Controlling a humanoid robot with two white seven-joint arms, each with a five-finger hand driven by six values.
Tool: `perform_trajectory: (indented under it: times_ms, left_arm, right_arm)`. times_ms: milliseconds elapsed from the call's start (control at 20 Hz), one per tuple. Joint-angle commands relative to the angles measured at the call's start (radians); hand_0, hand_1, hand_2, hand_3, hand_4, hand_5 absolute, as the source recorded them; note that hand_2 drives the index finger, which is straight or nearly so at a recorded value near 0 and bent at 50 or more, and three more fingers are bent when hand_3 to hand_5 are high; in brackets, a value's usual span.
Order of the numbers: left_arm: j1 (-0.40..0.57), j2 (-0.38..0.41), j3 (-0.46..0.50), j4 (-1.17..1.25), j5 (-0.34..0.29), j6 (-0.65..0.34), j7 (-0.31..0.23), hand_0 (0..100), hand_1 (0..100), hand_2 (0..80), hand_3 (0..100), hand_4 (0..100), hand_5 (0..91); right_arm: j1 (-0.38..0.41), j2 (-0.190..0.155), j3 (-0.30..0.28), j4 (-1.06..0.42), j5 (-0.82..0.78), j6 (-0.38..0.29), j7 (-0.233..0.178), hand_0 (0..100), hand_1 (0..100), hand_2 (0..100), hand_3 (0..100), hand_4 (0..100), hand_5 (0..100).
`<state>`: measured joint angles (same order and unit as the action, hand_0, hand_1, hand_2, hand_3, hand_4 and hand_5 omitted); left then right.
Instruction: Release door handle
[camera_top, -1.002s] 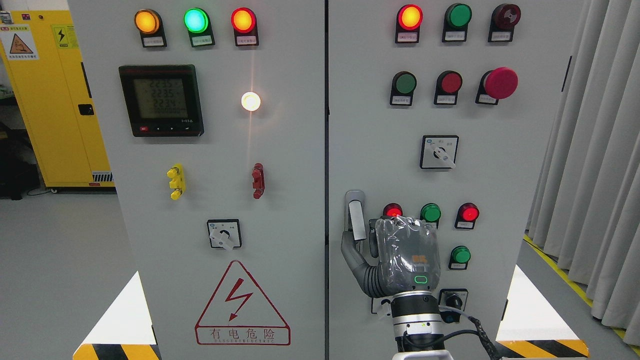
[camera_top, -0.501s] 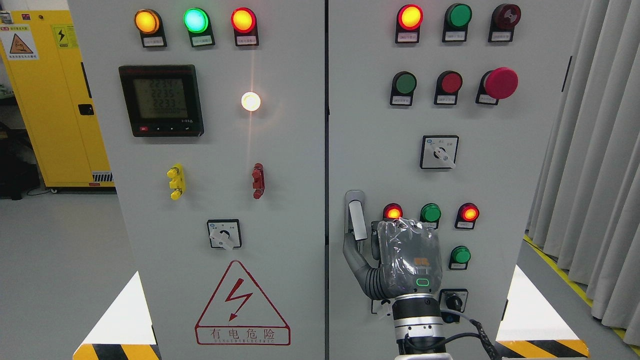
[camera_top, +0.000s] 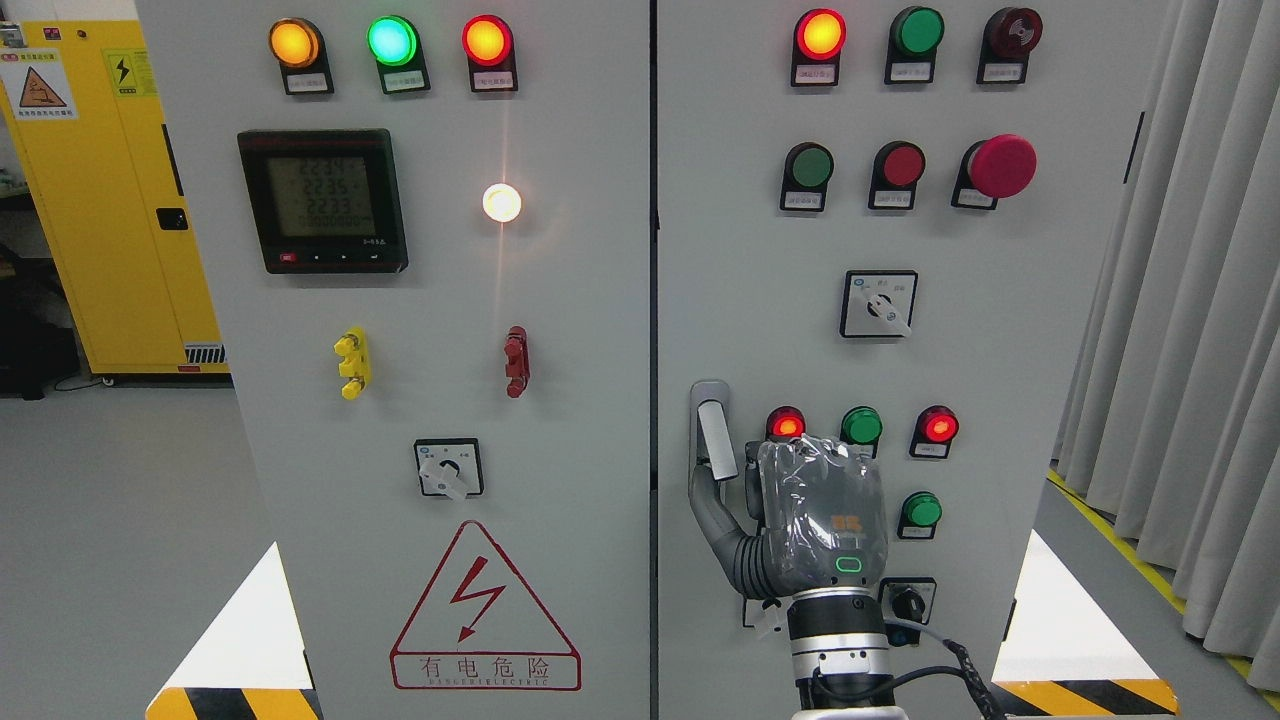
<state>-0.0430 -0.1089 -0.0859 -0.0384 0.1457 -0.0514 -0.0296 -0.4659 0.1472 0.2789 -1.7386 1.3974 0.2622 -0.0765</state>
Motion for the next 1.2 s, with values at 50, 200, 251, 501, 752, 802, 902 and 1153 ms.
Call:
perform_trajectory:
  times_ms: [50,200,251,501,752,802,902,1153]
  left_arm:
    - [0.0,0.0,0.0,0.0,0.0,0.001,0.0,12,56,0.0,0,0,0.0]
    - [0.0,0.0,0.0,0.0,0.0,0.001,0.0,12,56,0.0,0,0,0.0]
    - [0.0,0.0,0.0,0.0,0.0,0.001,0.0,12,56,0.0,0,0,0.0]
    - [0.0,0.0,0.0,0.0,0.0,0.001,0.0,12,56,0.0,0,0,0.0]
    - [0.0,0.0,0.0,0.0,0.0,0.001,0.0,12,56,0.0,0,0,0.0]
    - [0.0,0.0,0.0,0.0,0.0,0.001,0.0,12,56,0.0,0,0,0.0]
    - [0.0,0.0,0.0,0.0,0.0,0.001,0.0,12,56,0.0,0,0,0.0]
    - [0.0,0.0,0.0,0.0,0.0,0.001,0.0,12,56,0.0,0,0,0.0]
  right_arm:
    - [0.0,0.0,-0.004,-0.005,0.0,0.002,0.0,55,43,100,100,100,100]
    - [0.0,-0.001,-0.01,-0.005,0.0,0.011,0.0,56,43,100,100,100,100]
    - [0.0,-0.001,-0.012,-0.005,0.0,0.012,0.0,57,43,100,100,100,100]
    - [-0.002,-0.003,-0.012,-0.005,0.0,0.012,0.0,58,43,100,100,100,100]
    - [-0.002,-0.003,-0.015,-0.009,0.0,0.014,0.0,58,44,100,100,100,100]
    - [-0.002,-0.003,-0.02,-0.009,0.0,0.012,0.0,58,44,100,100,100,100]
    - [0.0,-0.005,-0.024,-0.012,0.0,0.012,0.0,58,45,100,100,100,100]
    - [-0.002,-0.006,-0.026,-0.019,0.0,0.012,0.001,59,45,100,100,100,100]
